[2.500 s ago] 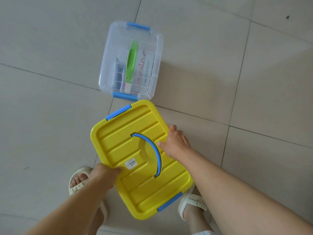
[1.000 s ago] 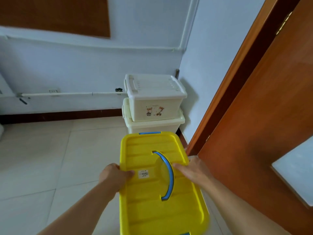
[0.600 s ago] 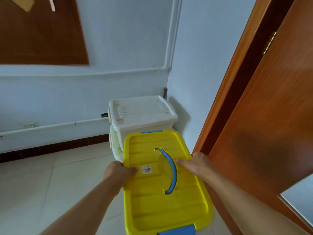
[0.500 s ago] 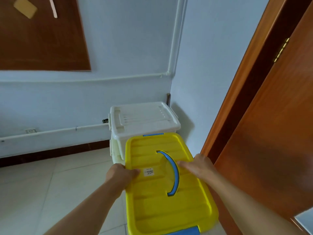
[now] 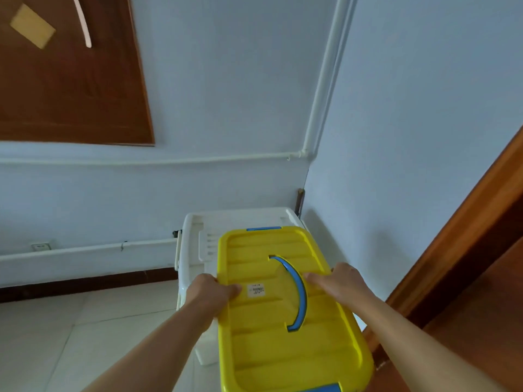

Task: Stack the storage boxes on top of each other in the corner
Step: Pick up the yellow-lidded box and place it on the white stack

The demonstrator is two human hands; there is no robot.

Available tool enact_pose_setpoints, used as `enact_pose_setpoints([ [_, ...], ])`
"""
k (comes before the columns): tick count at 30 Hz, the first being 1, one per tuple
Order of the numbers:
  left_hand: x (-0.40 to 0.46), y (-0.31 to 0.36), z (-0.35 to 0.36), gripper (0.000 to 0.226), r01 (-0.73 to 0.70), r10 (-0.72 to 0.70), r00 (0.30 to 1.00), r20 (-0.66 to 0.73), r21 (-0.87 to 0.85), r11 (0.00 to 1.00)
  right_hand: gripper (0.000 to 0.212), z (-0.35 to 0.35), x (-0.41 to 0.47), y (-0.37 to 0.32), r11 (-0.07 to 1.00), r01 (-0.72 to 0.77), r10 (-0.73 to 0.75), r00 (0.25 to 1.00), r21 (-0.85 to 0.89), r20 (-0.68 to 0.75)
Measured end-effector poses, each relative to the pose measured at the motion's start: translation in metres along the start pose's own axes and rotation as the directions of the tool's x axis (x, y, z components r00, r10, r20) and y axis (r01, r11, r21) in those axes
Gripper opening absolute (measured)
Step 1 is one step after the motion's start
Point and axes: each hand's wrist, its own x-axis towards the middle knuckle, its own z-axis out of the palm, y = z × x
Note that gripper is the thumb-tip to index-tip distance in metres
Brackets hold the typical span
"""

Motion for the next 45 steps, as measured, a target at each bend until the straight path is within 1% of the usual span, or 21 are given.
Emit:
enact_pose_setpoints([
  [5,0.062,0.048,0.006,0.036,-0.044,0.045,0.999,-0.016,0.073,0.996,0.051,-0.012,0.068,-0.023,1.000,-0.021,0.022,0.999,0.023,-0.036],
  [9,0.105,0.080,0.014,0.041,-0.061,0.062,0.998,-0.010,0.077,0.995,0.053,-0.021,0.119,-0.037,0.999,-0.028,0.029,0.998,0.027,-0.050],
  [12,0.133,0.099,0.024,0.043,-0.045,0.046,0.999,-0.016,0.092,0.995,0.051,-0.028,0.157,-0.046,1.000,-0.008,0.009,0.999,0.024,-0.048],
  [16,0.173,0.120,0.039,0.044,-0.018,0.020,0.999,-0.038,0.061,0.998,0.053,-0.030,0.213,-0.052,1.000,0.014,-0.014,0.999,0.014,-0.039],
  [20,0.211,0.137,0.055,0.045,0.030,-0.026,0.996,-0.090,0.043,0.999,0.052,-0.029,0.269,-0.059,0.999,0.031,-0.031,1.000,-0.013,-0.002],
  [25,0.251,0.154,0.074,0.033,0.066,-0.058,0.991,-0.118,0.063,0.996,0.051,-0.026,0.322,-0.062,0.998,0.041,-0.041,0.999,-0.036,0.014],
  [28,0.270,0.162,0.084,0.031,0.066,-0.057,0.990,-0.131,0.066,0.996,0.053,-0.022,0.346,-0.061,0.999,0.033,-0.033,0.999,-0.030,-0.006],
  [33,0.293,0.164,0.098,0.037,0.091,-0.078,0.986,-0.145,0.080,0.993,0.051,-0.013,0.368,-0.053,1.000,0.031,-0.030,0.999,0.007,-0.020],
  [42,0.321,0.161,0.115,0.031,0.102,-0.087,0.983,-0.162,0.089,0.991,0.063,0.001,0.392,-0.044,1.000,0.003,-0.003,1.000,0.010,0.008],
  [45,0.328,0.162,0.118,0.033,0.107,-0.089,0.982,-0.164,0.104,0.989,0.066,0.004,0.399,-0.042,1.000,-0.013,0.013,1.000,0.016,0.020],
])
